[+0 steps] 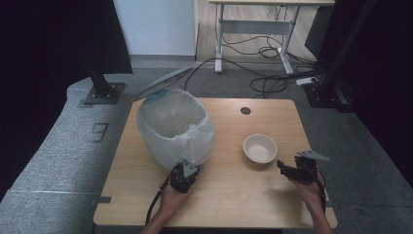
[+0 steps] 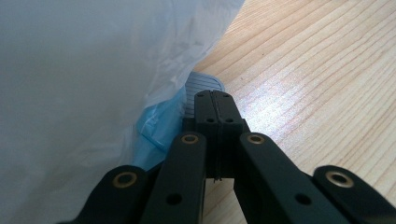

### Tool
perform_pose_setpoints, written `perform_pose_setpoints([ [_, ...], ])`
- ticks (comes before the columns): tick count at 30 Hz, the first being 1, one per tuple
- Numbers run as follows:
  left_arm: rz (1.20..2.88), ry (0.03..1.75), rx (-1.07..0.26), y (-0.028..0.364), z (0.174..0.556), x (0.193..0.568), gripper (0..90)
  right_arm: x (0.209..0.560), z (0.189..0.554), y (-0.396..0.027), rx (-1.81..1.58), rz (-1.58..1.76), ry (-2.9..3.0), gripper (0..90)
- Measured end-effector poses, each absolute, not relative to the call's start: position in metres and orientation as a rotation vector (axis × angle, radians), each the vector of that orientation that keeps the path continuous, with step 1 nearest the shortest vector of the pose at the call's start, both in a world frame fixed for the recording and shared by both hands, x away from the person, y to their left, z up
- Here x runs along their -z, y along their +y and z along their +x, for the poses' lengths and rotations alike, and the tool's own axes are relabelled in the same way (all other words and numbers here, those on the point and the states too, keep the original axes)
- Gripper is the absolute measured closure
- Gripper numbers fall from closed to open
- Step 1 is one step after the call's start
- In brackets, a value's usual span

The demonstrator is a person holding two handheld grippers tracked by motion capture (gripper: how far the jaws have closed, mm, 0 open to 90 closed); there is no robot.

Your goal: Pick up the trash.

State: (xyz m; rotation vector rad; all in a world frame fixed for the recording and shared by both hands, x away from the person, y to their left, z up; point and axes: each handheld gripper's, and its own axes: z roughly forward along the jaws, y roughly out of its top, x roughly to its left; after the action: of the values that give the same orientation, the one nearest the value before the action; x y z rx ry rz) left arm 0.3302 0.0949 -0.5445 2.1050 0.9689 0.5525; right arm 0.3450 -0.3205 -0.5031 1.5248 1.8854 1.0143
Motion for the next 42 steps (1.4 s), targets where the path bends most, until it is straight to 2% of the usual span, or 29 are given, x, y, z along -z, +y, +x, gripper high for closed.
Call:
perform_pose_setpoints([
  [14,2.109,0.965,-0.557,0.095,0.33,0.544,90.0,0.493,0.385,-0.31,-0.948,1.551,1.893,22.4],
  [21,2.109,0.962,-0.56,0.095,0.33,0.545,90.0,0.507,0.405,-0.309,-0.879,1.598,1.907,23.9],
  [30,2.111,0.962,-0.564,0.095,0.33,0.545,90.0,0.516,0.414,-0.307,-0.857,1.633,1.911,27.0],
  [38,2.109,0.96,-0.565,0.094,0.329,0.545,90.0,0.523,0.417,-0.307,-0.849,1.663,1.938,34.1],
  [42,2.11,0.957,-0.567,0.094,0.329,0.545,90.0,0.523,0.416,-0.307,-0.844,1.673,1.96,40.8],
])
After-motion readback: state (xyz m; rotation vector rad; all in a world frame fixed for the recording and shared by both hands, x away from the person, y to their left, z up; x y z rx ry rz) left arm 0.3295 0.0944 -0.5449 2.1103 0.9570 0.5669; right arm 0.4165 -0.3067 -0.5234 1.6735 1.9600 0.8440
